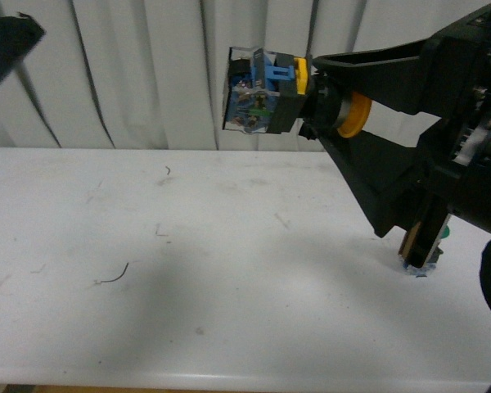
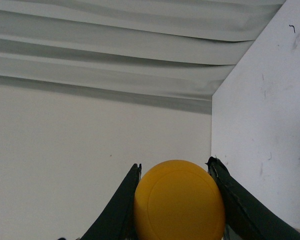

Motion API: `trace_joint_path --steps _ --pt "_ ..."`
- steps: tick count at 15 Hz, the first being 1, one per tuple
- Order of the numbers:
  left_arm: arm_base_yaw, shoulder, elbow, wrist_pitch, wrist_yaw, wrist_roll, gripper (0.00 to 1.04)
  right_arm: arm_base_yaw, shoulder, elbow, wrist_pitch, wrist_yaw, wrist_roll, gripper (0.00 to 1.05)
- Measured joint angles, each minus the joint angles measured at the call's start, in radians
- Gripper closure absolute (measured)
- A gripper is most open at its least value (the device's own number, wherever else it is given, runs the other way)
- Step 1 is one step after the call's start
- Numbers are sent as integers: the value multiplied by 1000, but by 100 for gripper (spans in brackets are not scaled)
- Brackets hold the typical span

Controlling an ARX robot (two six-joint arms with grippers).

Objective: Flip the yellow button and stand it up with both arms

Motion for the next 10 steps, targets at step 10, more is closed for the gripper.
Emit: trace_joint_path --steps 10 --pt "47 -759 -19 -869 -453 609 11 0 -2 0 0 2 -16 69"
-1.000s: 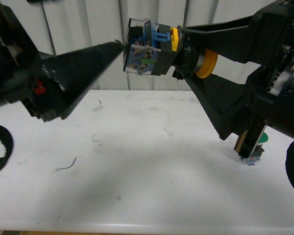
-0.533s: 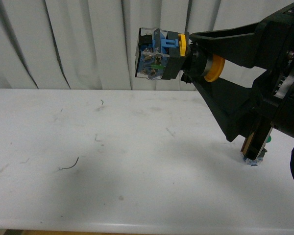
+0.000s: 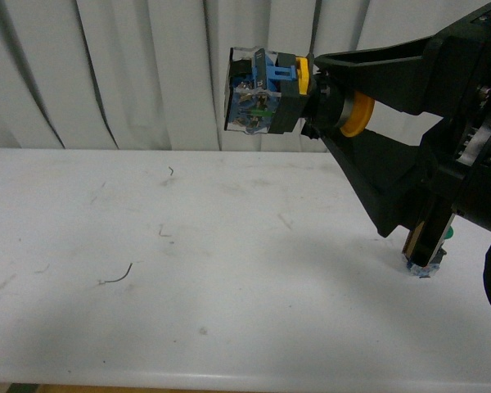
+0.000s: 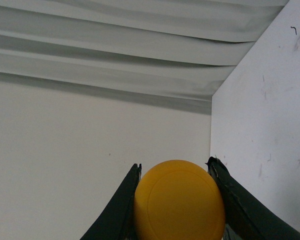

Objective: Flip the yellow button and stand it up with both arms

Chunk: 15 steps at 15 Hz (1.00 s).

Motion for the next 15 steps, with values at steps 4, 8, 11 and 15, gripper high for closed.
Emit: trace_joint_path --steps 4,8,11,15 --pt "309 -87 -97 -57 189 87 77 1 -7 3 -1 -2 -8 69" --pt "301 -121 -144 -43 211 89 103 1 -8 5 -2 -3 -10 69" --pt "301 -139 -169 -40 211 89 103 1 -9 7 -1 -3 -10 69" --pt "301 -186 -212 -26 211 90 103 8 -9 8 -1 5 -10 69"
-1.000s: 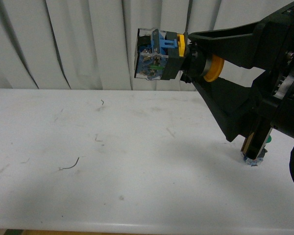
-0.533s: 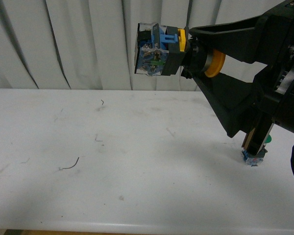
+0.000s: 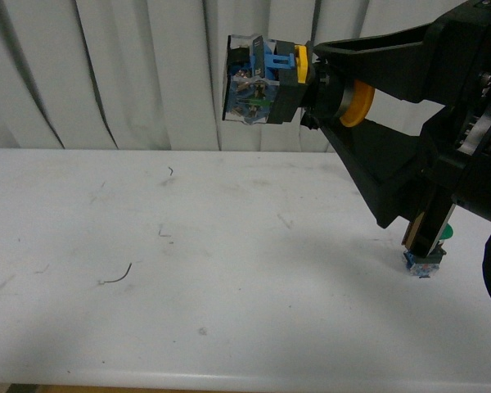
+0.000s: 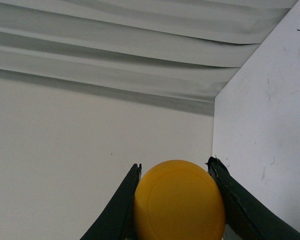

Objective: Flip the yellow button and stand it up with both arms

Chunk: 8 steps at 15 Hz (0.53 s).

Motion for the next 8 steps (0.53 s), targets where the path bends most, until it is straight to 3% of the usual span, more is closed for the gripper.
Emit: trace_joint_path --steps 7,8 --pt "0 -3 -11 -6 0 0 103 5 0 2 -2 13 -56 69" --pt "0 -3 -11 -6 0 0 95 -3 -22 2 -2 40 -127 69"
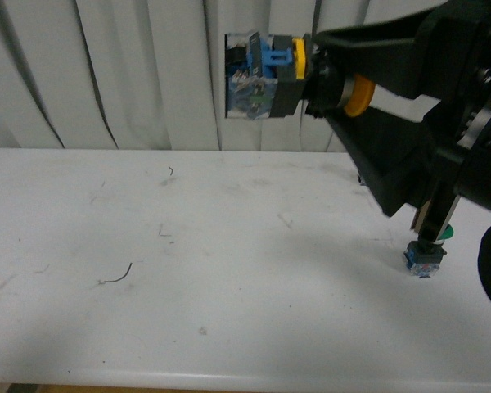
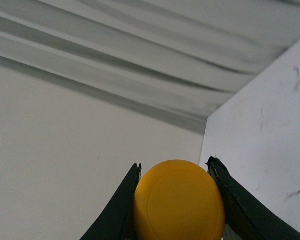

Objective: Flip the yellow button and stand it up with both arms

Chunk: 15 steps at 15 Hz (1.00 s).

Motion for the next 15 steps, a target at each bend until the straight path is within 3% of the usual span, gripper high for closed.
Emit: trace_joint_path --steps 3,7,8,9,11,15 --pt "0 0 0 0 0 0 58 -78 -61 63 3 161 -273 69" --pt "0 0 0 0 0 0 9 -184 -78 148 -235 439 -827 69" --pt "0 0 0 0 0 1 5 -197 -73 163 -254 486 -961 69" --pt "0 0 0 0 0 1 7 -209 -60 185 -269 518 -1065 69" --pt "0 0 0 0 0 1 7 -236 -5 233 -307 552 -1193 69" --pt "0 0 0 0 0 1 7 -277 195 445 -509 606 -1234 69"
